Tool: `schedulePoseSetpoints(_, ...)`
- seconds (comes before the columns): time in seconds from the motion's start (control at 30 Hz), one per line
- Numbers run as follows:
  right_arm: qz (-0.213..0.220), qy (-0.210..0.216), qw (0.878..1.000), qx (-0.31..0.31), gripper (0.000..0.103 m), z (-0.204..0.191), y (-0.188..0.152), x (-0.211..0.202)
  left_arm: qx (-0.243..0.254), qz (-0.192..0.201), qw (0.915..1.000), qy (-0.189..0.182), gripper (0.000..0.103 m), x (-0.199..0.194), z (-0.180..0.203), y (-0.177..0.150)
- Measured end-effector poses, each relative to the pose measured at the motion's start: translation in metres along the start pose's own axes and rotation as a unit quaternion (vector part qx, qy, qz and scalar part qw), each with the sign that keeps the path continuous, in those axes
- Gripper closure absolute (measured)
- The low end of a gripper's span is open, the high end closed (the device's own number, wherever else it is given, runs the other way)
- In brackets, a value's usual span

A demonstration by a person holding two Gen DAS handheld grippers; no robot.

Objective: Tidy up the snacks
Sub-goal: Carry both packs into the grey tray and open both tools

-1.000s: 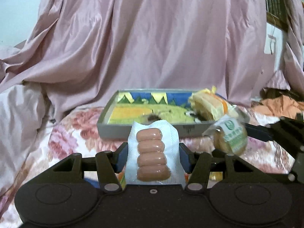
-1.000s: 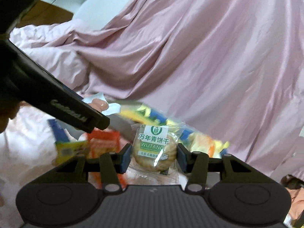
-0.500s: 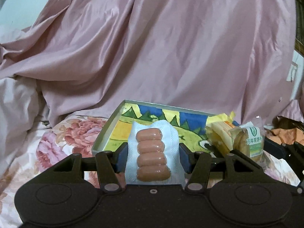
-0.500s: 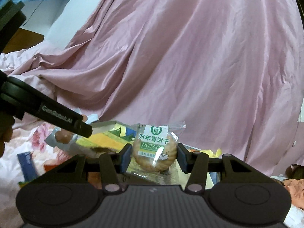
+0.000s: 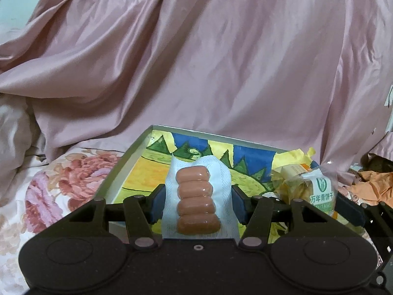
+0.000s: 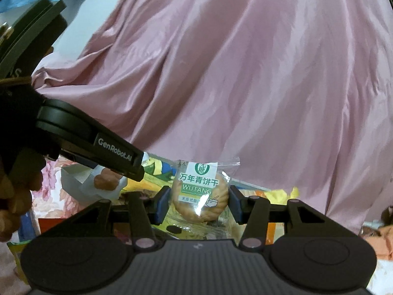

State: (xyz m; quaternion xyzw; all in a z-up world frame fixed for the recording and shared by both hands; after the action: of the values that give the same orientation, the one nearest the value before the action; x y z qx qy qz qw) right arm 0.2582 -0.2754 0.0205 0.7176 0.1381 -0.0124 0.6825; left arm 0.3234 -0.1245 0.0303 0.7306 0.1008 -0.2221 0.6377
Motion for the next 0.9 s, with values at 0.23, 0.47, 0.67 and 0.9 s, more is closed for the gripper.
schedulePoseSetpoints(0.23,-0.025,-0.005,0.999,0.025,0.048,0.01,-0.004,0.01,-0.002,-0.003,1.0,0.002,0.045,0.014,0.011,-0.003)
schedulePoseSetpoints(0.47,-0.04,-0.006,0.998,0.043,0.048,0.016,-0.005,0.014,0.001,-0.002,1.0,0.0,0.044,0.02,0.022,-0.002)
schedulePoseSetpoints(0.67,-0.042,-0.005,0.998,0.046,0.048,0.018,-0.004,0.013,-0.012,-0.008,0.9999,0.005,0.043,0.023,0.024,-0.002)
schedulePoseSetpoints(0.9,-0.044,-0.003,0.998,0.047,0.047,0.018,-0.003,0.015,-0.025,-0.018,0.9995,0.008,0.042,0.025,0.023,-0.002)
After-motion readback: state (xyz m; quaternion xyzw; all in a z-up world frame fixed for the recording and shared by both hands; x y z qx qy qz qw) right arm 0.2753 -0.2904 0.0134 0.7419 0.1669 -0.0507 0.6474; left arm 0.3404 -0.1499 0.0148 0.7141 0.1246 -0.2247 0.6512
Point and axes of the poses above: each gripper's, at about its wrist camera, not at the fingertips, and x roughly the way its jaws point, z to its right, y to its top, the point moved 1 cm from there along x, roughly the way its jaws point, and after that the axes turned 15 degrees about x, right-handed, at the moved point
